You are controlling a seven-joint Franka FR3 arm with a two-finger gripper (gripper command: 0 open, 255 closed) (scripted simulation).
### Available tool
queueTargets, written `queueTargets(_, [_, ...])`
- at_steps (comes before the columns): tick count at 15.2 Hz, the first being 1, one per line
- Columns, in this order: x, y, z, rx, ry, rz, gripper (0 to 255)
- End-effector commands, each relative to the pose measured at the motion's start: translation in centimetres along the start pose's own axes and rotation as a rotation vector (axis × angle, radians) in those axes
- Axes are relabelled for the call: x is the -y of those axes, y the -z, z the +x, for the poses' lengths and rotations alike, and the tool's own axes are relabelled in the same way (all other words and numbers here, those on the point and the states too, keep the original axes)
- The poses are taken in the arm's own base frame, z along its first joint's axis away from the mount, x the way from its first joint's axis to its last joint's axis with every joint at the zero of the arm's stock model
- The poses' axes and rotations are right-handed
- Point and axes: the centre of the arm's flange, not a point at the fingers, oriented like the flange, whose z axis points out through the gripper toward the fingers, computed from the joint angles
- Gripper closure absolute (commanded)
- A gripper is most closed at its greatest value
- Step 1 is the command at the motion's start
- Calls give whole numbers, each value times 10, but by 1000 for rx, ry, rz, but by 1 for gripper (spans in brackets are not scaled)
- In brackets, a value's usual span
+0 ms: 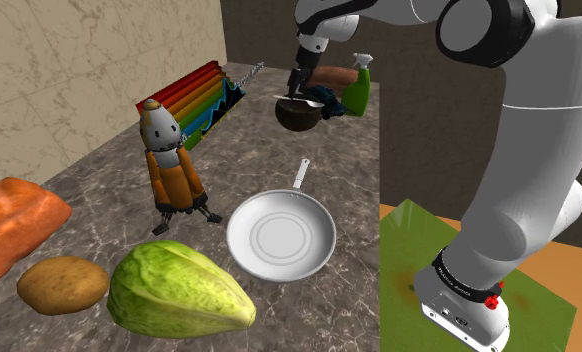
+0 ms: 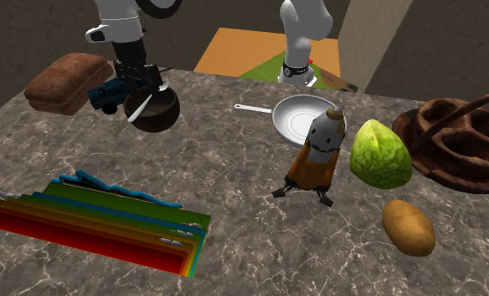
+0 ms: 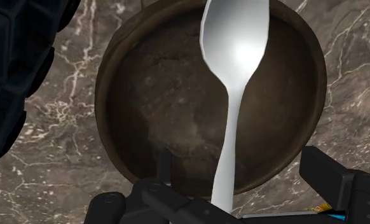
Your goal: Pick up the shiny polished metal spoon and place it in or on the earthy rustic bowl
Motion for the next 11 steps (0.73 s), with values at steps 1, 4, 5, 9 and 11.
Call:
queueTargets(1, [0,21,0,0,0,0,0])
queueTargets(4, [0,44,0,0,0,0,0])
queueTargets(5, [0,44,0,0,0,0,0])
queueTargets(9, [0,44,0,0,0,0,0])
queueTargets(11, [0,44,0,0,0,0,0])
